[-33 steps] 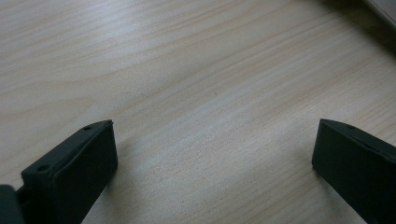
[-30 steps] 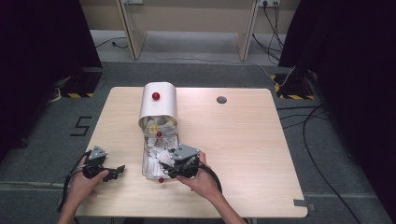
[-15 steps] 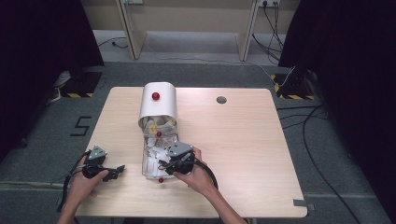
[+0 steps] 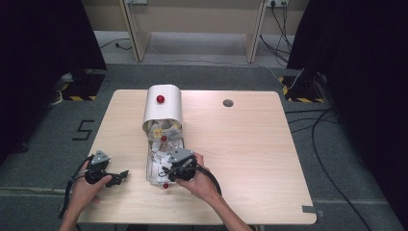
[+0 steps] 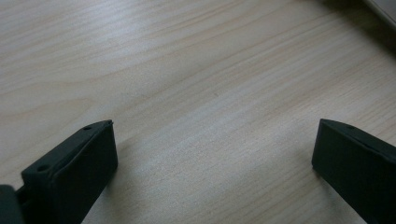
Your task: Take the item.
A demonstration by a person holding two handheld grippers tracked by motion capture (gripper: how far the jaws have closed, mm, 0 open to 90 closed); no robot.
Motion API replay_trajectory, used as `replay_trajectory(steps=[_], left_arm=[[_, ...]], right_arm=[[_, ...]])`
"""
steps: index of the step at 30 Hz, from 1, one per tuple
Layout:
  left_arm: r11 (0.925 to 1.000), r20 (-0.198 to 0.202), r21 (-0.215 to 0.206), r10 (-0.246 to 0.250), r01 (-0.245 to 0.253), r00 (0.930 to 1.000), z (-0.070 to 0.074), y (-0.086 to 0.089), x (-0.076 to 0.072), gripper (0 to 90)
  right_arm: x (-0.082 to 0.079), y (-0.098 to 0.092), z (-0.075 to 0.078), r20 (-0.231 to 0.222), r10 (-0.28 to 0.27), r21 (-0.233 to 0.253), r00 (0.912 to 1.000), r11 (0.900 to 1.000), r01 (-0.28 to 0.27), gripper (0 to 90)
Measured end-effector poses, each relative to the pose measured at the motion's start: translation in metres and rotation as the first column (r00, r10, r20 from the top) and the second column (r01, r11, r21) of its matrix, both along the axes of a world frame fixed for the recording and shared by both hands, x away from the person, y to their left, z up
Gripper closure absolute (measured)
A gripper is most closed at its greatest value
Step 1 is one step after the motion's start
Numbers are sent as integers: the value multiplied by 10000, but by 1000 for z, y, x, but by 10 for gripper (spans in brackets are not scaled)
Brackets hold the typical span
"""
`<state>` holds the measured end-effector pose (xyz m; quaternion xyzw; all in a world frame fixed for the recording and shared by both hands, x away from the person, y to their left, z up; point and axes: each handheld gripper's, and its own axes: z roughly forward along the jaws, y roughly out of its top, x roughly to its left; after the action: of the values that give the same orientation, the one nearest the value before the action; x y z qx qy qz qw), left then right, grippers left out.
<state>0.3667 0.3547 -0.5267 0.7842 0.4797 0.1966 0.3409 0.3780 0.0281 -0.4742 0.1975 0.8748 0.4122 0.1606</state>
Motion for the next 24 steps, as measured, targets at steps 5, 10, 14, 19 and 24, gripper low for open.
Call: replay_trajectory(steps=[5, 10, 14, 19, 24], left_arm=[[10000, -2, -7, -1, 1, 10000, 0, 0, 0, 0], [10000, 0, -7, -2, 2, 10000, 0, 0, 0, 0], [10000, 0, -7, -1, 1, 10000, 0, 0, 0, 0], [10000, 3, -18, 4, -4, 10000, 0, 0, 0, 0], [10000, 3, -14, 5, -5, 10000, 0, 0, 0, 0]], right_arm=[[-2, 1, -2, 13, 51, -173, 10000, 9998, -51, 540], [-5, 0, 1, 214, 166, -258, 9996, 9995, -161, 602], [-7, 0, 3, 346, 289, -265, 9990, 9993, -280, 642], [-6, -3, 5, 339, 177, 3, 9993, 9998, -177, 651], [-6, -6, 11, 455, 88, 229, 9989, 9997, -98, 652]])
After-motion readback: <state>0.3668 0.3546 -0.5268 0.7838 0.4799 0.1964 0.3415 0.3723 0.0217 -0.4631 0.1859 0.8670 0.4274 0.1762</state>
